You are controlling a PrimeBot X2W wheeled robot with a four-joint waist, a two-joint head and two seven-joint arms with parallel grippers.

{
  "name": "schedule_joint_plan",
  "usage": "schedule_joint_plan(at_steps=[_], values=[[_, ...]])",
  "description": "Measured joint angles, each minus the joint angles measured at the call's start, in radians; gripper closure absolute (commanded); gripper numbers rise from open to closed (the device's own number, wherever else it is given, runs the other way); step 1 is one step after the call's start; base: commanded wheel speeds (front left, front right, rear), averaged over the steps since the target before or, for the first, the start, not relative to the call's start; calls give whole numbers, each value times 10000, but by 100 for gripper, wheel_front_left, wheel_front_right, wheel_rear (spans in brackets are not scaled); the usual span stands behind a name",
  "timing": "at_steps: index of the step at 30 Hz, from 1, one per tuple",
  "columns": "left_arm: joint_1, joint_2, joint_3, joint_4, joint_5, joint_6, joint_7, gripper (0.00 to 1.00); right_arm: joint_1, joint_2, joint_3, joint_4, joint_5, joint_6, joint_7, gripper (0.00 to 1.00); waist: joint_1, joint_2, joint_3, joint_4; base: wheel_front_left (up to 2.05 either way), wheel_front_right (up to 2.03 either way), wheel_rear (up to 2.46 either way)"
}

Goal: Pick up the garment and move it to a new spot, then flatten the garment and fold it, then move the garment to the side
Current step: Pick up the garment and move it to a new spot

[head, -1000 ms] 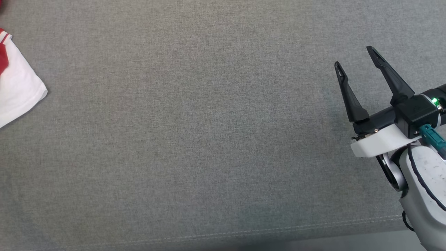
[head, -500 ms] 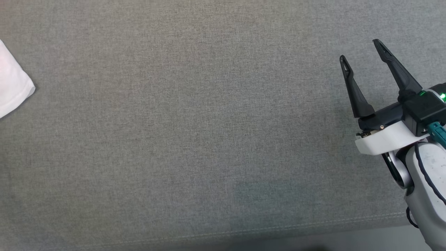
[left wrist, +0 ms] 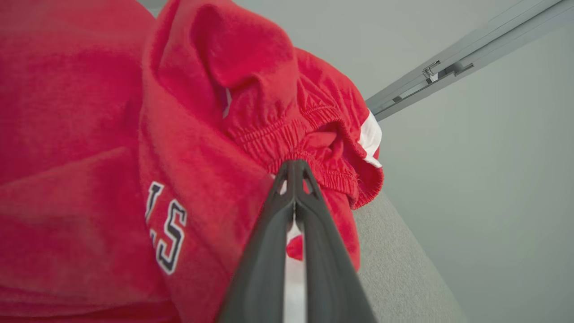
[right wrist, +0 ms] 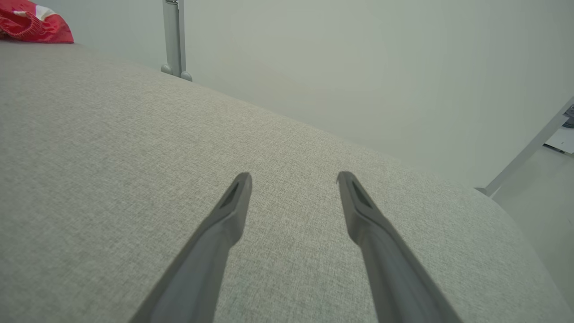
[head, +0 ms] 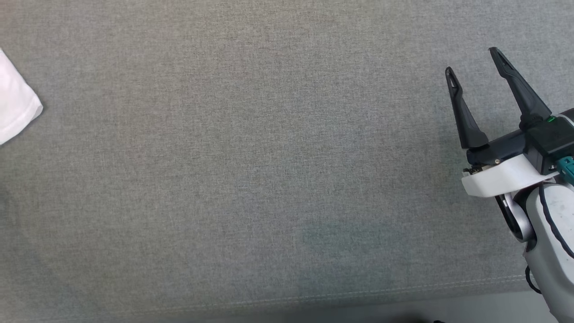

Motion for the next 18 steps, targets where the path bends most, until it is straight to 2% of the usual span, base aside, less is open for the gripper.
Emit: schedule_joint_plan(at_steps=[8,18], values=[[-18,-107,-424,-86,2,-878,-159,100,114,125,23,123,27,-113,-8,0,0,0,-272,208,0,0,0],[192,29,-740,-35,209,-1166,-351,100,243,186,138,518,29,-113,-23,0,0,0,-869,447,0,0,0]])
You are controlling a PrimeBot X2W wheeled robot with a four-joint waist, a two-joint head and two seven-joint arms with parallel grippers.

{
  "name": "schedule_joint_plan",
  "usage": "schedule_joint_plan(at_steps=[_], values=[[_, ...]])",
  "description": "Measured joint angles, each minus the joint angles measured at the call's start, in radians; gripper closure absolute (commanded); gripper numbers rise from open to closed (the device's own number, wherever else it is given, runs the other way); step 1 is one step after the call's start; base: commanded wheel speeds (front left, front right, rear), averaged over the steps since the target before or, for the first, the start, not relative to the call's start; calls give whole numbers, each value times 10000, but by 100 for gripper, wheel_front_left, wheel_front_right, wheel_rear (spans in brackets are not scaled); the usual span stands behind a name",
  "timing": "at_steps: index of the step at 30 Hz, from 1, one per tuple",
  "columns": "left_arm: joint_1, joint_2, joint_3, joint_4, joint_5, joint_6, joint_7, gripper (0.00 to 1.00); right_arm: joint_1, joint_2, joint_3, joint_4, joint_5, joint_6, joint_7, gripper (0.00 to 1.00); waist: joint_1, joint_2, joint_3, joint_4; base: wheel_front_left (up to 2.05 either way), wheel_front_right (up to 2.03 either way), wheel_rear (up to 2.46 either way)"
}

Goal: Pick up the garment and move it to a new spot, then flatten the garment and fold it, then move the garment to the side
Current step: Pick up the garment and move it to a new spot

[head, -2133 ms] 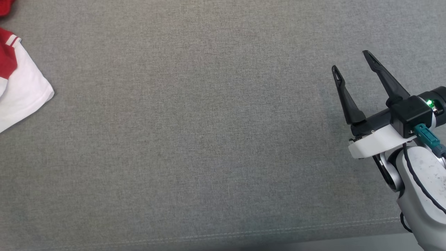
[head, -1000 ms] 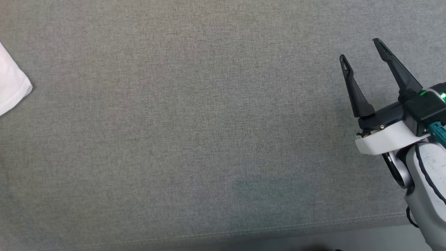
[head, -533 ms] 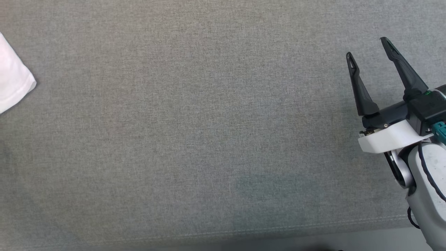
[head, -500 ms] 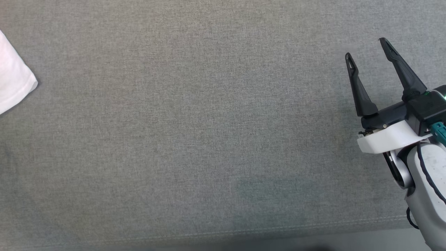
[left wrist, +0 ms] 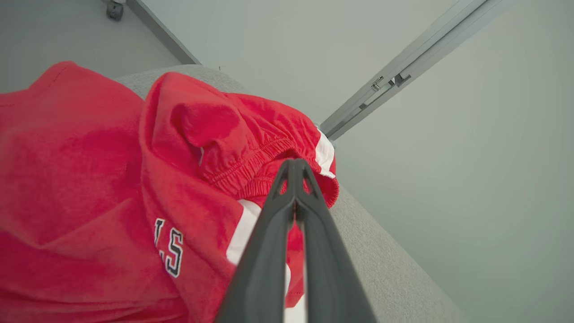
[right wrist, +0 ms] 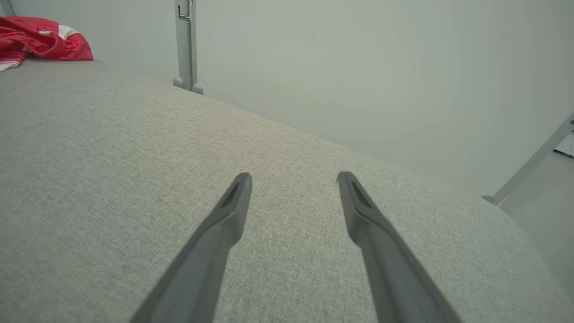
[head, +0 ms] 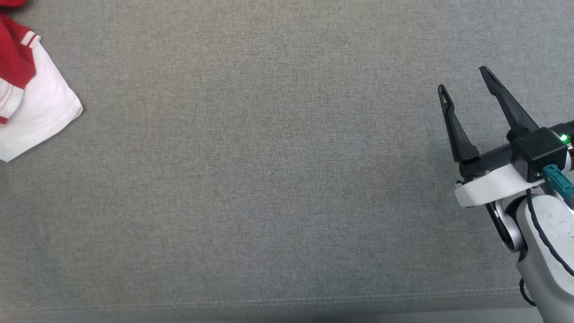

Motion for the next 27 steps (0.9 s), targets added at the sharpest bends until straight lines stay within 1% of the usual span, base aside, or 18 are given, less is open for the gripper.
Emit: schedule_joint_plan(at_steps=[6,10,12,14,15,16,17,18,20,24,27], values=[[681,-38,-732,-430,621,-171,-301,100,214,73,33,272,86,-2,-86,0,0,0,-568,144,0,0,0],[1509,92,-1659,-936,1783,-201,-708,100,414,163,48,445,140,-6,-94,0,0,0,-1021,257,0,0,0],[1852,86,-2011,-1158,2015,-201,-930,100,589,174,48,539,267,-12,-96,0,0,0,-1260,330,0,0,0],[2152,96,-2424,-1415,2506,-203,-1116,100,763,174,50,623,318,-12,-96,0,0,0,-1500,419,0,0,0],[2285,90,-2585,-1544,2685,-203,-1248,87,840,174,52,650,353,-12,-96,0,0,0,-1616,470,0,0,0],[2416,100,-2740,-1682,2917,-203,-1384,47,909,173,48,671,368,-12,-96,0,0,0,-1729,526,0,0,0],[2541,119,-2886,-1814,3089,-205,-1494,4,977,173,48,681,389,-12,-96,0,0,0,-1843,590,0,0,0],[2652,144,-3039,-1914,3212,-205,-1595,0,1029,173,48,708,412,-12,-96,0,0,0,-1948,659,0,0,0],[2931,151,-3287,-2098,3588,-205,-1764,0,1120,176,52,750,443,-10,-98,0,0,0,-2148,816,0,0,0],[3587,119,-3687,-2351,3837,-205,-1977,0,1346,226,96,786,458,-10,-98,0,0,0,-2520,1155,0,0,0],[3974,81,-3749,-2451,3952,-205,-2104,0,1514,265,140,807,520,-8,-98,0,0,0,-2791,1403,0,0,0]])
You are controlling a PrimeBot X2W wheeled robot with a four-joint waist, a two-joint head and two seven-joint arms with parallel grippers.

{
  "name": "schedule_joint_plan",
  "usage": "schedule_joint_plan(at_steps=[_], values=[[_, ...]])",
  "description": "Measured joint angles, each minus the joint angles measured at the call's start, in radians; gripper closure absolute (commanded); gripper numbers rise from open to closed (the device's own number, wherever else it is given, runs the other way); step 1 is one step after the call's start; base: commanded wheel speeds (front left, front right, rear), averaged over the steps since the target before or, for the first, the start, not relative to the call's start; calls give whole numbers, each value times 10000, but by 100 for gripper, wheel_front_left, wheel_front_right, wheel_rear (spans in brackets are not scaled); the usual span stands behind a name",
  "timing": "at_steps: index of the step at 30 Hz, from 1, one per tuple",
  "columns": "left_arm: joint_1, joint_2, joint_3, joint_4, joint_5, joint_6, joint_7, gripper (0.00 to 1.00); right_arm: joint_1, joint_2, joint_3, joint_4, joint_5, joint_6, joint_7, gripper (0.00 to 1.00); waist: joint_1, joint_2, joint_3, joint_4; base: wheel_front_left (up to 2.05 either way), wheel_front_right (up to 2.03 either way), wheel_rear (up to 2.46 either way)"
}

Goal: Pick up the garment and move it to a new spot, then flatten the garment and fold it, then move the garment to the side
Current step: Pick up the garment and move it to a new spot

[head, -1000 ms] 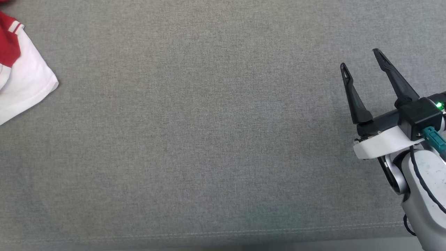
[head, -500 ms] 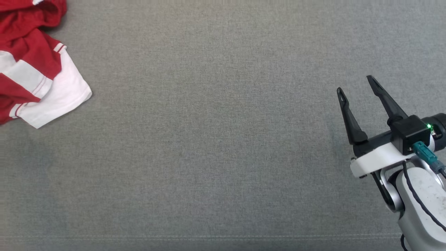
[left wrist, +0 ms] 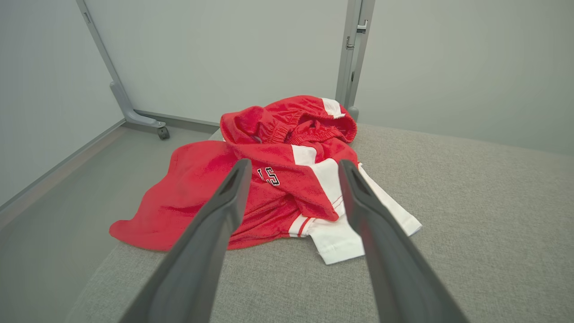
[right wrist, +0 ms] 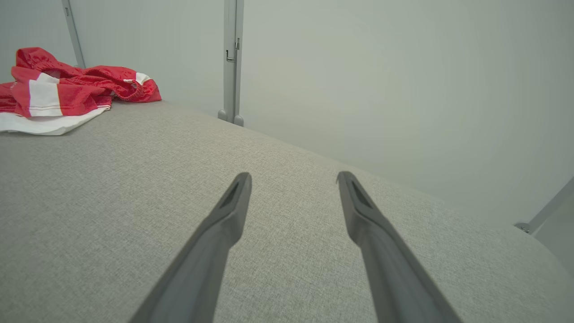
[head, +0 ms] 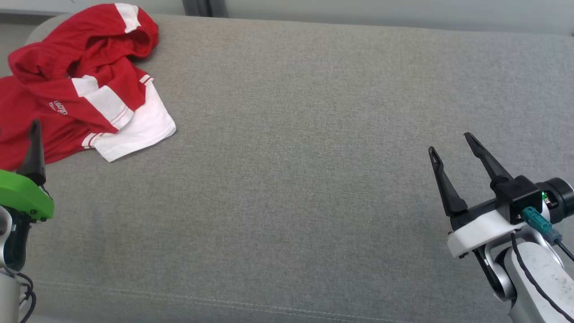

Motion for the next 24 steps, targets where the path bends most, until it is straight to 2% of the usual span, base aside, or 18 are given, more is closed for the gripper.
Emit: schedule_joint_plan(at_steps=[8,16,21,24], values=[[868,84,451,-445,-56,19,-190,0,193,52,274,-134,-2,69,2,0,0,0,-536,537,0,0,0],[1298,221,1016,-1009,-441,194,-318,0,194,-17,307,-462,-8,71,81,0,0,0,-360,545,0,0,0],[1307,-82,1398,-1076,-1290,259,-86,0,179,-56,301,-709,-25,71,207,0,0,0,-57,458,0,0,0],[1286,-77,1666,-1022,-1751,268,288,0,140,-92,297,-890,-59,71,290,0,0,0,173,382,0,0,0]])
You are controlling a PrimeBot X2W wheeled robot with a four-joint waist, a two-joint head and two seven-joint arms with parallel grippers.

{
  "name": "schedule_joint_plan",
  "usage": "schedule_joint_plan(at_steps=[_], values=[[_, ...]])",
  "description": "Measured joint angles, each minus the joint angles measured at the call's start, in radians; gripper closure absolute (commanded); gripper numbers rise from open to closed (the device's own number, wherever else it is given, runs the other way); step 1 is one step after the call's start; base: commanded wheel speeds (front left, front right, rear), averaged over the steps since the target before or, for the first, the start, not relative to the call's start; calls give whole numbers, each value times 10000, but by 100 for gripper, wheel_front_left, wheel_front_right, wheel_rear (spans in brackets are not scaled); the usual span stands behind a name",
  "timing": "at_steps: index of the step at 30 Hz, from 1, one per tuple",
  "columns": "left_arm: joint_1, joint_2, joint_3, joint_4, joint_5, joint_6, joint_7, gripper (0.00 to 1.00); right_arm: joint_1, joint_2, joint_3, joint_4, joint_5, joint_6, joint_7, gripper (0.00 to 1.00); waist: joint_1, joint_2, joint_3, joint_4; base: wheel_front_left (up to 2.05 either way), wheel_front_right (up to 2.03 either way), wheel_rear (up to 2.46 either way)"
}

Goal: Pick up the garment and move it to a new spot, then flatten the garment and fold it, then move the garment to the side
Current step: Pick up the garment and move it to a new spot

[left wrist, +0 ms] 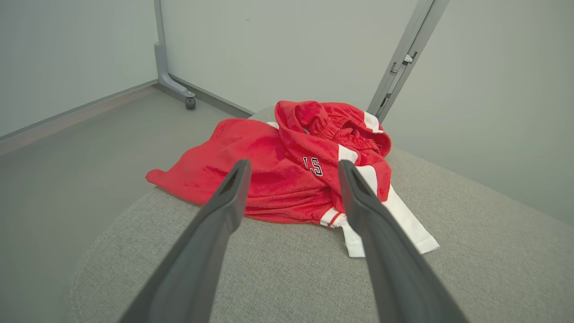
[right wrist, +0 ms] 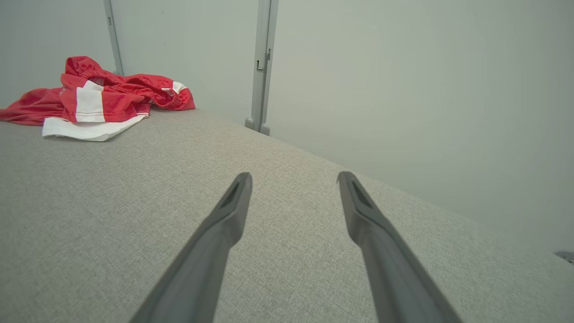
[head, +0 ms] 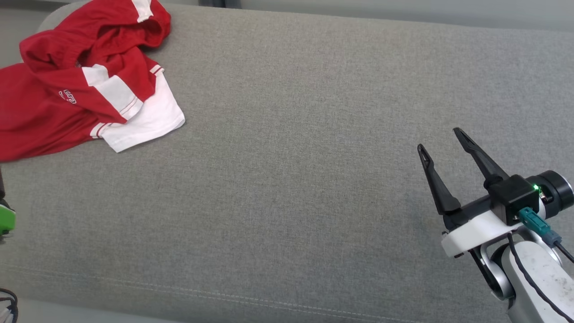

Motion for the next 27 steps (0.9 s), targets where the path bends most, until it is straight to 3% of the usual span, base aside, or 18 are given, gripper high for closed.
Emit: schedule_joint_plan(at_steps=[8,18,27], values=[[-980,293,757,155,-1085,219,1074,0,-180,-144,-86,-416,-58,-2,186,0,0,0,693,-272,0,0,0],[-2840,1174,1845,809,-2336,775,2468,0,-592,-307,-293,-968,-132,-17,341,0,0,0,1994,-950,0,0,0],[-3872,1651,1958,1210,-2435,1035,2963,0,-844,-464,-477,-1133,-174,-33,339,0,0,0,2935,-1665,0,0,0]])
